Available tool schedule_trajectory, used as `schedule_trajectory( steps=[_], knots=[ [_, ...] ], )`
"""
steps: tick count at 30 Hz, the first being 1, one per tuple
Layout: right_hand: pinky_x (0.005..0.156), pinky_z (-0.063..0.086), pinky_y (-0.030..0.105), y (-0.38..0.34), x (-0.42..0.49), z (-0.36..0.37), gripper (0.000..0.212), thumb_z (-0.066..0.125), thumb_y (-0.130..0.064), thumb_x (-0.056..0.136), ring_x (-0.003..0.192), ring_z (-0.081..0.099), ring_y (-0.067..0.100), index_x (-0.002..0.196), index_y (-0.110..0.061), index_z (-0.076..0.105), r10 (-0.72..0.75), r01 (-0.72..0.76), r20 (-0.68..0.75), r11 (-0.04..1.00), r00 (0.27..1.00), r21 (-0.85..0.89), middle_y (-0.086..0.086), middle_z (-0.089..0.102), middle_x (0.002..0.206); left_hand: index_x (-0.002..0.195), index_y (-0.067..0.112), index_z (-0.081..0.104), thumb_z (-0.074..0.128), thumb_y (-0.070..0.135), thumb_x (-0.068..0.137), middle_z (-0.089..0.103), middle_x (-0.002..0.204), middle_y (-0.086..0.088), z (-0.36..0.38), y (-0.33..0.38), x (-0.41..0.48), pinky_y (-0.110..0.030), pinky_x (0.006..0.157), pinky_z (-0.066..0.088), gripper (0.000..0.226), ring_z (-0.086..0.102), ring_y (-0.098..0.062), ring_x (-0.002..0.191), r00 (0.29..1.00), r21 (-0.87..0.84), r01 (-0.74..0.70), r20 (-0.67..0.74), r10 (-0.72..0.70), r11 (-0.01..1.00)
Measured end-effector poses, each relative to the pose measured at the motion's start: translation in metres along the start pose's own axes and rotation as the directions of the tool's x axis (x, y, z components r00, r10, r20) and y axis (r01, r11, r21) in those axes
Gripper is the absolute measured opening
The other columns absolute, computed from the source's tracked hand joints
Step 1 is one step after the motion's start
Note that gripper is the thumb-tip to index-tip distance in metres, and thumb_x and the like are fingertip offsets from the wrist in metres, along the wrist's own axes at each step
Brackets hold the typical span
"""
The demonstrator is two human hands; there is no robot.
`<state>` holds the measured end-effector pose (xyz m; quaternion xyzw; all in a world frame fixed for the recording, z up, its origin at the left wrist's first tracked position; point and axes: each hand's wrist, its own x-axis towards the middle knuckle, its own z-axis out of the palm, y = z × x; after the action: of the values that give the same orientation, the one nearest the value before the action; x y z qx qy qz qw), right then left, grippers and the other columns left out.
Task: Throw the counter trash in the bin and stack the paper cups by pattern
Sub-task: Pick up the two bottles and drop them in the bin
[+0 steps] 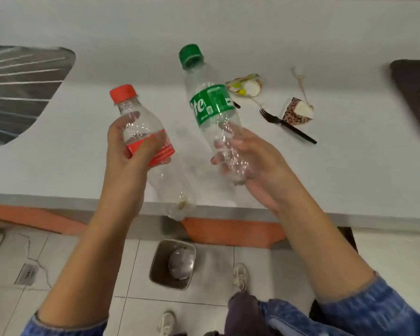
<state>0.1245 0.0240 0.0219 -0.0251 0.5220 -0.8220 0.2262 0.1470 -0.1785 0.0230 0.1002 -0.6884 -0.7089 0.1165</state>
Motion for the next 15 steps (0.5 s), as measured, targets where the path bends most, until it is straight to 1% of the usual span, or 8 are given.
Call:
schedule_trajectory(
  steps=[2, 4, 6, 9, 10, 12, 14, 15],
  knots=[
    [0.060, 0.052, 0.023, 0.039, -0.021, 0.026, 0.047, 0.063, -0.016, 0.075, 0.076, 0.065, 0.017, 0.121, -0.014, 0.055, 0.022, -0.023, 0.075, 1.000, 0.997, 0.011, 0.003, 0.066, 0.103, 0.116, 0.032, 0.047, 0.060, 0.039, 0.077, 0.062, 0.102, 0.007, -0.032, -0.010, -0.018, -0.044, 0.086, 0.054, 0.041, 0.065, -0.019, 0.096, 1.000, -0.040, -0.011, -0.007, 0.011, 0.999],
    [0.066, 0.054, 0.027, 0.079, -0.035, 0.050, 0.052, 0.063, -0.011, 0.075, 0.081, 0.067, 0.018, 0.126, -0.013, 0.049, 0.037, -0.038, 0.121, 0.999, 0.992, 0.004, 0.005, 0.064, 0.113, 0.115, 0.032, 0.048, 0.050, 0.032, 0.086, 0.063, 0.094, 0.014, -0.065, -0.023, -0.035, -0.029, 0.078, 0.054, 0.029, 0.064, -0.006, 0.086, 1.000, -0.066, -0.015, -0.020, 0.014, 0.998],
    [0.072, 0.054, 0.028, 0.120, -0.045, 0.071, 0.064, 0.066, -0.008, 0.072, 0.091, 0.064, 0.022, 0.132, -0.013, 0.042, 0.056, -0.058, 0.136, 0.998, 0.989, 0.011, 0.007, 0.060, 0.119, 0.115, 0.029, 0.049, 0.049, 0.026, 0.088, 0.061, 0.096, 0.012, -0.097, -0.037, -0.051, -0.021, 0.075, 0.050, 0.028, 0.061, -0.006, 0.087, 0.999, -0.059, -0.023, -0.023, 0.022, 0.998],
    [0.085, 0.050, 0.030, 0.181, -0.057, 0.095, 0.083, 0.072, -0.004, 0.069, 0.106, 0.056, 0.022, 0.142, -0.012, 0.032, 0.102, -0.112, 0.127, 0.991, 0.987, 0.070, 0.010, 0.052, 0.131, 0.126, 0.020, 0.045, 0.058, 0.016, 0.090, 0.057, 0.103, 0.006, -0.138, -0.067, -0.074, -0.022, 0.079, 0.050, 0.039, 0.058, -0.008, 0.093, 1.000, -0.033, -0.017, -0.007, 0.017, 0.999],
    [0.090, 0.048, 0.031, 0.198, -0.060, 0.100, 0.089, 0.078, -0.008, 0.068, 0.111, 0.055, 0.020, 0.144, -0.014, 0.031, 0.129, -0.138, 0.102, 0.987, 0.986, 0.081, 0.008, 0.051, 0.135, 0.130, 0.016, 0.043, 0.060, 0.014, 0.090, 0.057, 0.105, 0.006, -0.149, -0.080, -0.080, -0.021, 0.081, 0.051, 0.043, 0.059, -0.006, 0.094, 1.000, -0.016, 0.002, -0.008, -0.002, 1.000],
    [0.095, 0.046, 0.029, 0.229, -0.063, 0.106, 0.095, 0.086, -0.026, 0.063, 0.119, 0.055, 0.018, 0.142, -0.019, 0.034, 0.180, -0.183, 0.032, 0.978, 0.983, 0.098, 0.004, 0.051, 0.139, 0.132, 0.013, 0.042, 0.067, 0.017, 0.085, 0.058, 0.107, 0.002, -0.165, -0.109, -0.093, -0.018, 0.084, 0.050, 0.054, 0.060, -0.002, 0.095, 0.998, 0.005, 0.056, -0.009, -0.056, 0.998],
    [0.092, 0.048, 0.024, 0.254, -0.065, 0.107, 0.092, 0.087, -0.038, 0.058, 0.121, 0.056, 0.015, 0.136, -0.025, 0.041, 0.229, -0.223, -0.045, 0.968, 0.972, 0.113, -0.002, 0.057, 0.134, 0.127, 0.026, 0.047, 0.072, 0.029, 0.076, 0.060, 0.109, -0.006, -0.178, -0.143, -0.103, -0.023, 0.087, 0.051, 0.056, 0.061, -0.009, 0.099, 0.995, 0.040, 0.096, 0.006, -0.097, 0.995],
    [0.090, 0.049, 0.022, 0.266, -0.065, 0.105, 0.090, 0.088, -0.038, 0.057, 0.120, 0.057, 0.013, 0.134, -0.025, 0.043, 0.248, -0.237, -0.070, 0.962, 0.966, 0.132, -0.004, 0.060, 0.131, 0.122, 0.035, 0.050, 0.074, 0.032, 0.075, 0.061, 0.109, -0.006, -0.184, -0.163, -0.105, -0.026, 0.088, 0.050, 0.052, 0.060, -0.014, 0.101, 0.991, 0.077, 0.128, 0.018, -0.129, 0.989]
  ],
)
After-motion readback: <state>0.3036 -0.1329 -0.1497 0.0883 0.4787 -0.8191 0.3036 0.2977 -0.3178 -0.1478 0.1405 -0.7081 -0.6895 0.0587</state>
